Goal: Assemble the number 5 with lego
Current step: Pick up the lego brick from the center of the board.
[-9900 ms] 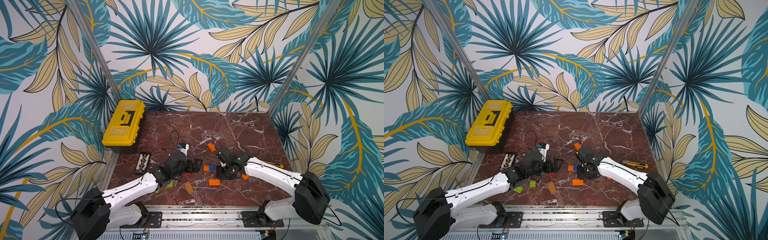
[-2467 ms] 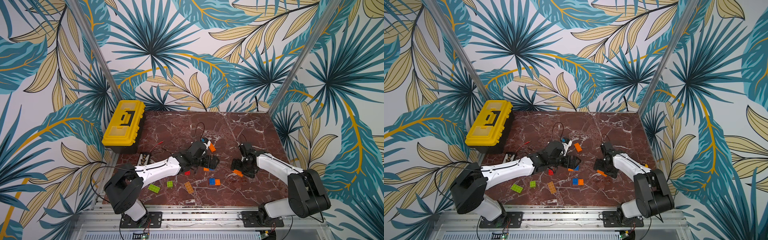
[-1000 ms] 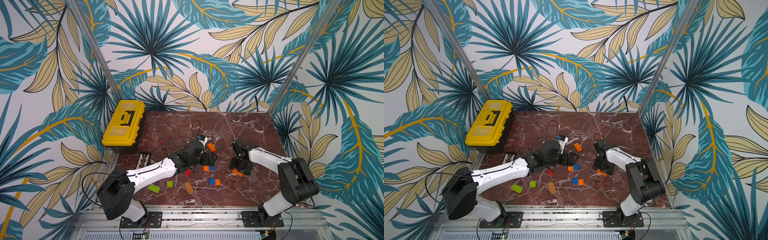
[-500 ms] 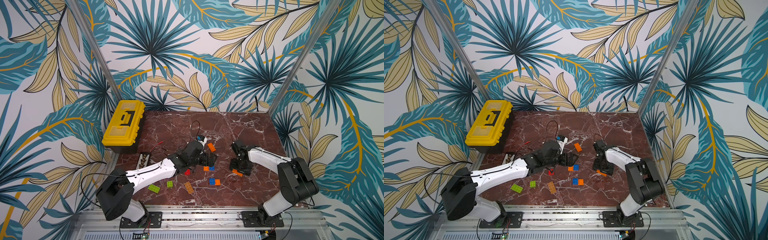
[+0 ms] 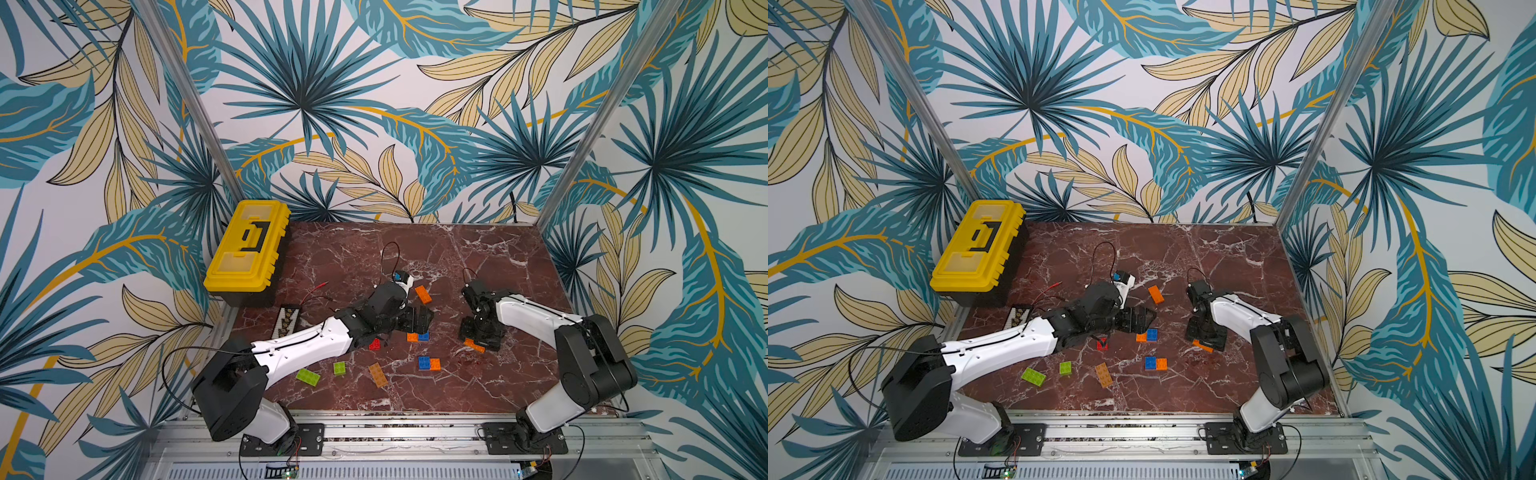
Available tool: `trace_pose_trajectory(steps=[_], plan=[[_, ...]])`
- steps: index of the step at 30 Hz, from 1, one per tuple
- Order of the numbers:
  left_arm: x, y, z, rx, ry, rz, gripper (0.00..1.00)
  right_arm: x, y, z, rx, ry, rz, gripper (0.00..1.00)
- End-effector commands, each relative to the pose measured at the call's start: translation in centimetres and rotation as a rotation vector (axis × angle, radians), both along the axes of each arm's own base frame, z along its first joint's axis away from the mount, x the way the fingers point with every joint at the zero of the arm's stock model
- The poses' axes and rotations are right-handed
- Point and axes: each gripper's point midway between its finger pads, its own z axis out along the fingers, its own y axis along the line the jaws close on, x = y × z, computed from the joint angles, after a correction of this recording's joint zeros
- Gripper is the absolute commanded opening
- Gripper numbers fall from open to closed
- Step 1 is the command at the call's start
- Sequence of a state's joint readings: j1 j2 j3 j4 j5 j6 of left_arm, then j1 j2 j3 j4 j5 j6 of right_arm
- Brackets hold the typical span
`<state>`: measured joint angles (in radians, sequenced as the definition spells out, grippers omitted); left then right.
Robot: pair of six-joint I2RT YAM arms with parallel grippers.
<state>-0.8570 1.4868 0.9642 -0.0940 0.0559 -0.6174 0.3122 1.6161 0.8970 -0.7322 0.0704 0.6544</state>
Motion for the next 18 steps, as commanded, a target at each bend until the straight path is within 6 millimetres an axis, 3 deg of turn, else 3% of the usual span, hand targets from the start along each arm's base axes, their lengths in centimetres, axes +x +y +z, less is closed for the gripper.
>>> trace_pose_trajectory(steps=[1,10,18], plan=[[-0.4,0.6,-0.1,0.001,-0.009,0.003,1.0,-1.9,-0.4,-0.7,-0.02,0.063,0.002,0.66],[-0.7,0.9,-0.4,-0.008,0.002,0.017,1.0,-1.4,0.4,2.0,0.014,-0.027,0.05,0.57],[-0.6,3.5,-0.6,-0.03,0.01,0.11,1.0,-2.3,2.5,4.1,0.042,-0.067,0.136,0.56]])
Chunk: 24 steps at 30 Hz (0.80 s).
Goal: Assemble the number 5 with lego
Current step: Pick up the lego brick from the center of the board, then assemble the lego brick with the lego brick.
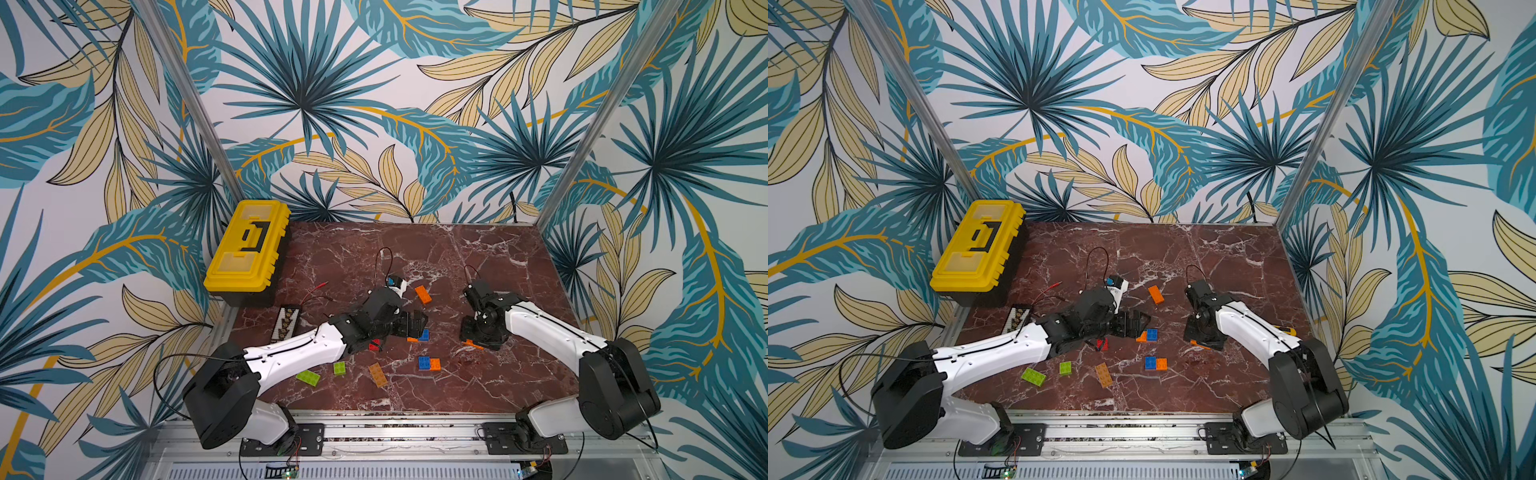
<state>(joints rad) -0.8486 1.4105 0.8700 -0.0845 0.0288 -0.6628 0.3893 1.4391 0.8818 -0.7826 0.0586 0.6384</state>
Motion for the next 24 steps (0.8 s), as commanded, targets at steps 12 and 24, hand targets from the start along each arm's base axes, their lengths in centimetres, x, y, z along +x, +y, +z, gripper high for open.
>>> trace_pose_trajectory(steps=[12,24], plan=[[-1.2,5.4,-1.3,-0.071,0.028,0.138,1.0,-2.1,5.8,2.3,0.012,-0.016,0.202,0.56],[-3.0,6.6,-3.3,-0.055,0.123,0.153,1.0,-3.6,10.9,2.4,0.041,-0.019,0.328,0.55]])
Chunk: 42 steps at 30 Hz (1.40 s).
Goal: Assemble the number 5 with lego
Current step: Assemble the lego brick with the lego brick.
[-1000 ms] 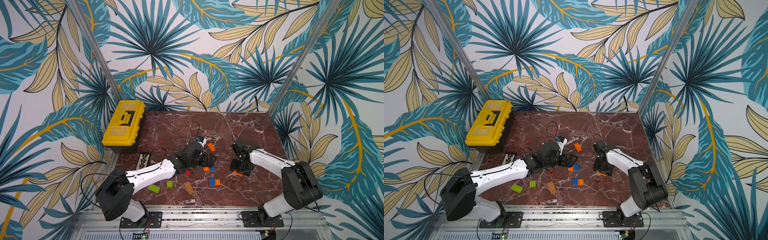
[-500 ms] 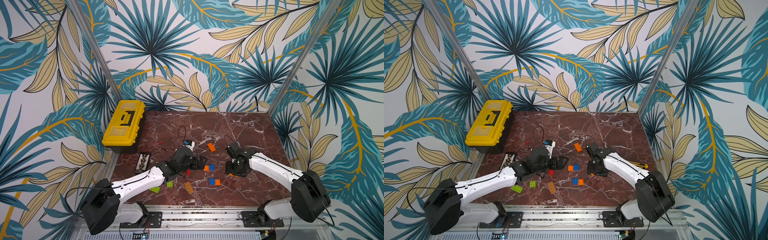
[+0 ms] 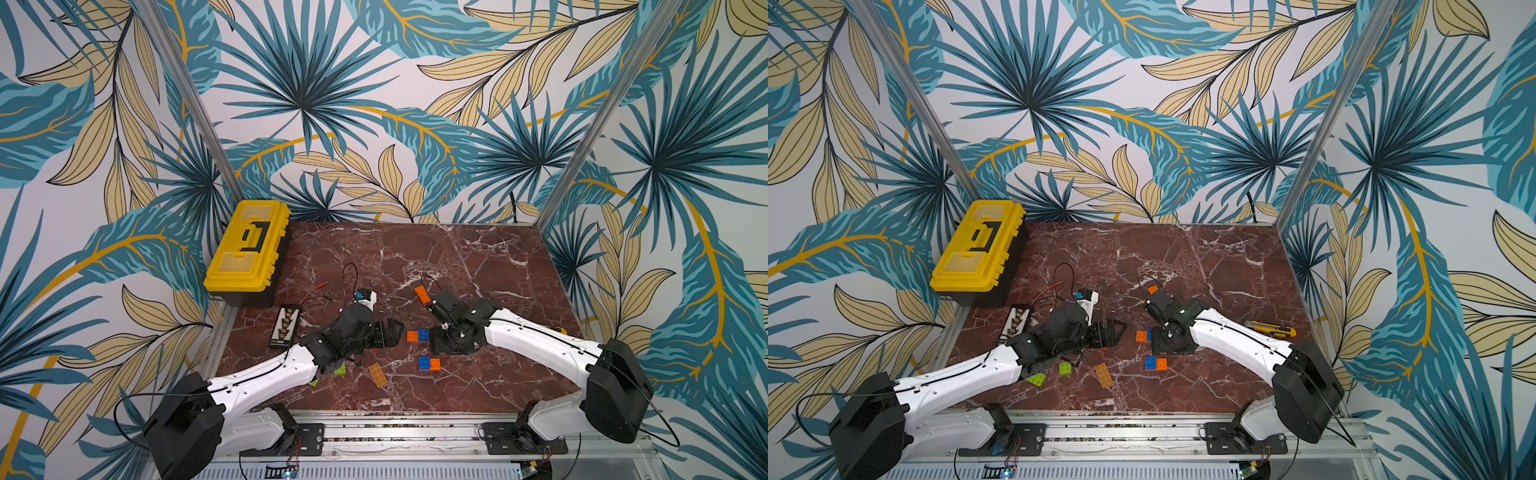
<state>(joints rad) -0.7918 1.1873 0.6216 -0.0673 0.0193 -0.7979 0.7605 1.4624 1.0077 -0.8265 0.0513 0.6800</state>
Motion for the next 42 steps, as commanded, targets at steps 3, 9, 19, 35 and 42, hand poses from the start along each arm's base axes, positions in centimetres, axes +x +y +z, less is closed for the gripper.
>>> trace_pose_trajectory(steps=[3,9,19,35,42], plan=[[-1.1,0.5,-1.4,-0.007,0.06,-0.002,1.0,-1.2,1.6,-0.6,-0.014,0.027,0.024,0.55],[-1.4,0.6,-2.0,-0.007,0.074,-0.002,1.0,-1.8,3.2,-0.9,-0.007,0.024,0.047,0.55],[-0.5,2.3,-1.6,0.044,0.039,0.087,1.0,-2.0,3.2,-1.9,-0.085,0.045,0.054,0.55],[-0.5,2.4,-1.5,0.04,0.032,0.087,1.0,-2.3,2.9,-3.5,-0.126,0.075,0.042,0.55],[-0.4,2.3,-1.5,0.039,0.03,0.087,1.0,-2.3,2.0,-4.3,-0.168,0.074,0.027,0.55]])
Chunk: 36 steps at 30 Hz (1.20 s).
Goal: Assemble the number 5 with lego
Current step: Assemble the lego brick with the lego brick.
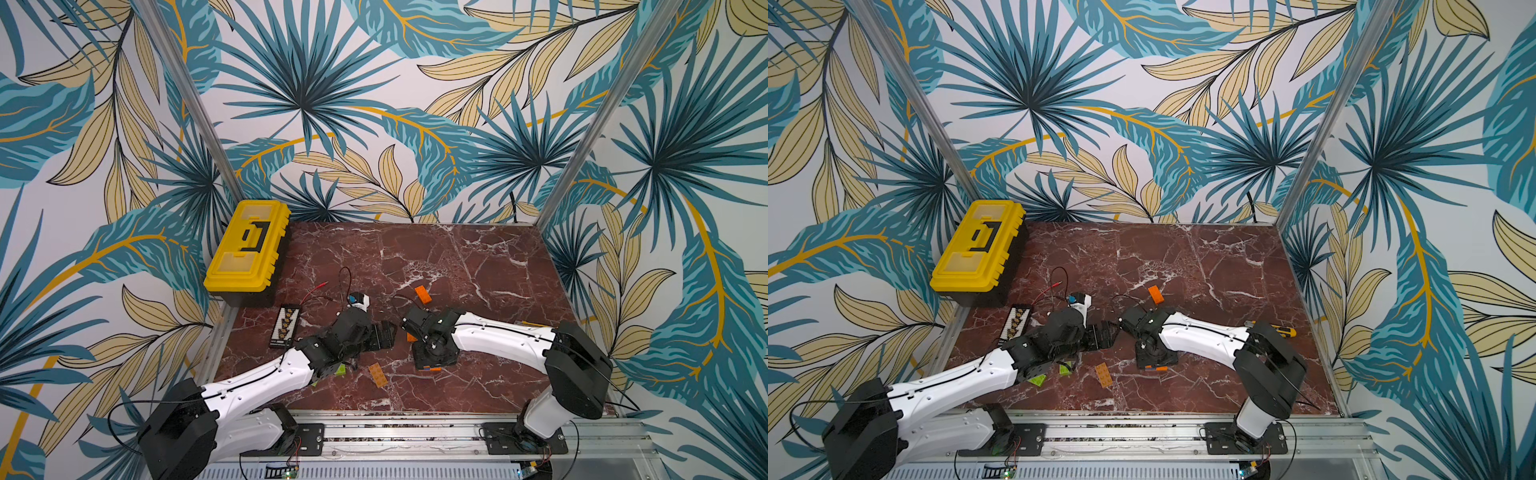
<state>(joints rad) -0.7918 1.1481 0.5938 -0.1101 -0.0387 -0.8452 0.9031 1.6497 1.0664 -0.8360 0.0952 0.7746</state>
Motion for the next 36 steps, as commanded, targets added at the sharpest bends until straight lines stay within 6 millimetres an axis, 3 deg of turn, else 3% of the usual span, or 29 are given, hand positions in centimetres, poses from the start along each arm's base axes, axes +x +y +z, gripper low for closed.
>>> trace_pose_trajectory(steps=[1,15,36], plan=[[-0.1,0.6,-0.7,0.018,0.006,0.012,1.0,-0.3,-1.1,-0.8,-0.059,0.002,-0.018,0.55],[0.1,0.3,-0.7,0.017,0.004,0.009,1.0,-1.8,-2.3,-2.6,-0.113,0.078,-0.048,0.55],[0.2,0.2,-0.7,0.019,0.006,0.005,1.0,-1.7,-2.9,-2.3,-0.178,0.093,-0.031,0.54]])
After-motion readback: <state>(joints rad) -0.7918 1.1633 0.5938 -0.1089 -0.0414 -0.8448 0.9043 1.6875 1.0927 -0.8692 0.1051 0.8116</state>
